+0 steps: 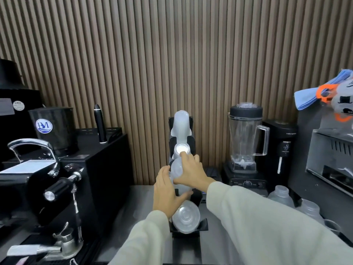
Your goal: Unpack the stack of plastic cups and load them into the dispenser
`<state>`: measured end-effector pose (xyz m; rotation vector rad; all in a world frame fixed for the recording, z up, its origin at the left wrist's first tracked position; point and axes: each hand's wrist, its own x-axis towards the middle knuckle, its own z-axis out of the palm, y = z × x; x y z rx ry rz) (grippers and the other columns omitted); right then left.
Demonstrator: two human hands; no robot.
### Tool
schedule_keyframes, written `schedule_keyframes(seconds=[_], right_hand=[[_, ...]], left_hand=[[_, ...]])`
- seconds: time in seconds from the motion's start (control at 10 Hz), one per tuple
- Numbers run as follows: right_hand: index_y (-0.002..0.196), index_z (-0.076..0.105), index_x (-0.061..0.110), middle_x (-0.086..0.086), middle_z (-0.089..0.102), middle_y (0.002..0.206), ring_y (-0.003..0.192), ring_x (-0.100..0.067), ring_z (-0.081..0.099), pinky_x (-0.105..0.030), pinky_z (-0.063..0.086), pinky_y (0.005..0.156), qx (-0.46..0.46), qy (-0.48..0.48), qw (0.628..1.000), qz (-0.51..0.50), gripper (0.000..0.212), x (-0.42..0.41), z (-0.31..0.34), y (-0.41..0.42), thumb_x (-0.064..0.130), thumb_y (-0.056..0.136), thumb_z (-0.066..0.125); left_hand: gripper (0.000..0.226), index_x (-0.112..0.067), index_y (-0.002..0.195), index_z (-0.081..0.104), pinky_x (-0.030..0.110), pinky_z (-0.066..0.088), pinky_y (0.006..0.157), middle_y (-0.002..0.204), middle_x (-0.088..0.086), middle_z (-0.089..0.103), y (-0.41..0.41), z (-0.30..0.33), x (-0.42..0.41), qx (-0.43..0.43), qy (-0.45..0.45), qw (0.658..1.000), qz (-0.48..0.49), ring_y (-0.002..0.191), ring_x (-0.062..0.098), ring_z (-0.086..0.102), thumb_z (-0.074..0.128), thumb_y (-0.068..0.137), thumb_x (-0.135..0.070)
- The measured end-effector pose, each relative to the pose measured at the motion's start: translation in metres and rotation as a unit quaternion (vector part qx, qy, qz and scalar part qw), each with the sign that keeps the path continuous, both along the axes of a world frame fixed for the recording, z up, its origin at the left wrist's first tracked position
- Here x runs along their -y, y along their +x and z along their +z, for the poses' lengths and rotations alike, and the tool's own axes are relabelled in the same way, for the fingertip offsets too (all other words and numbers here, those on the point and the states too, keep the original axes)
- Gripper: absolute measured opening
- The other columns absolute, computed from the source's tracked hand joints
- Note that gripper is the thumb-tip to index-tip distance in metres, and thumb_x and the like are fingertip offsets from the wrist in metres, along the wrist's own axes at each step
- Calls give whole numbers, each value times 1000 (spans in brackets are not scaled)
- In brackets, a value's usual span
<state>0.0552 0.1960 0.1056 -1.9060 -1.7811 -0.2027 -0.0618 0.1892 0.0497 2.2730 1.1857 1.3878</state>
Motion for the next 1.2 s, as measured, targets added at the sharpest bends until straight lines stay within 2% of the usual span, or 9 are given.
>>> schedule_keyframes(seconds=[0.1,0.2,0.3,0.4,0.6,0.7,1.0,1.1,1.2], right_hand=[[132,34,14,-11,45,132,123,-31,38,-41,38,99,-12,6,1000,13,81,-8,-12,0,52,71,71],[130,40,18,-7,47,128,121,-30,44,-37,37,98,-10,22,1000,12,72,-14,-24,1,60,73,57],[132,41,21,-9,34,134,123,-28,34,-35,37,99,-83,36,995,31,72,-12,-34,9,51,71,66],[135,36,21,-11,28,135,118,-28,30,-38,42,99,-89,49,995,23,75,-7,-42,16,46,73,71],[141,28,19,-15,29,136,120,-30,33,-35,38,98,-19,14,1000,17,79,-6,-40,16,49,78,64],[143,26,20,-14,31,142,127,-31,34,-41,31,103,43,11,999,-4,79,-1,-34,16,53,80,59],[149,12,18,-13,17,155,141,-30,20,-51,16,113,115,-36,993,4,90,8,-19,14,59,82,55],[150,10,19,-12,16,156,143,-30,18,-52,13,114,98,-21,995,11,93,14,-18,12,61,80,55],[149,12,19,-12,19,154,141,-29,20,-52,14,113,62,7,998,18,99,18,-21,11,64,70,50]], left_hand=[[103,-17,145,16,25,22,110,149,-1,27,4,1,-10,-27,13,1000,-8,136,14,29,79,67,-40],[98,-16,148,12,25,13,112,154,-3,20,8,-2,-20,-89,42,995,-12,142,11,16,73,73,-34],[98,-22,149,-3,41,6,117,158,-7,0,13,-12,-29,-150,9,989,8,146,12,-4,64,80,-42],[95,-24,148,-6,44,2,117,158,-9,-4,16,-17,-30,-175,-6,984,15,145,12,-9,60,83,-44],[94,-22,148,-9,50,4,116,158,-9,-8,15,-12,-28,-225,-9,973,41,145,16,-11,56,85,-49],[96,-20,148,-8,52,6,115,158,-7,-7,15,-7,-25,-240,-9,969,50,146,18,-10,55,84,-52],[101,-21,148,-10,54,7,115,158,-4,-14,5,-2,-22,-254,-35,966,40,145,21,-12,54,80,-60],[105,-20,148,-13,54,6,115,157,-3,-17,4,1,-18,-266,-38,963,32,145,21,-14,55,79,-61],[112,-19,146,-18,54,7,115,157,-3,-19,3,3,-16,-278,-24,960,34,145,21,-14,57,76,-63]])
